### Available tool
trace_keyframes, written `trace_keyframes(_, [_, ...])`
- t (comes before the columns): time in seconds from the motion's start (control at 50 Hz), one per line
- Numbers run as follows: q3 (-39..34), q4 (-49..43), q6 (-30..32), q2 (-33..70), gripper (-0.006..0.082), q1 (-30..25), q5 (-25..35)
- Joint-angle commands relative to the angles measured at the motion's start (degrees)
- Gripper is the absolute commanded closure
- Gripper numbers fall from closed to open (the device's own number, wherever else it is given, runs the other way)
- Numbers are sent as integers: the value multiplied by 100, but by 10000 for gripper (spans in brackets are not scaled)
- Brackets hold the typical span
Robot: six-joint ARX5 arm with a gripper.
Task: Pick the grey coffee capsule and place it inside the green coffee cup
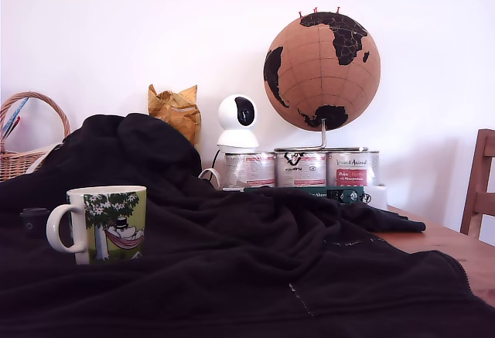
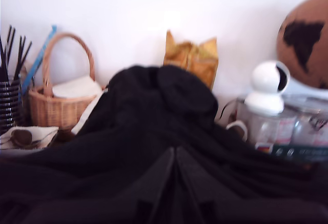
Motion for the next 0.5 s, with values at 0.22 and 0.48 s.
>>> trace_keyframes(0.22, [859, 590, 730, 3010, 532, -7, 66])
trace_keyframes(0.48, [1735, 767, 1005, 4992, 153, -2, 109])
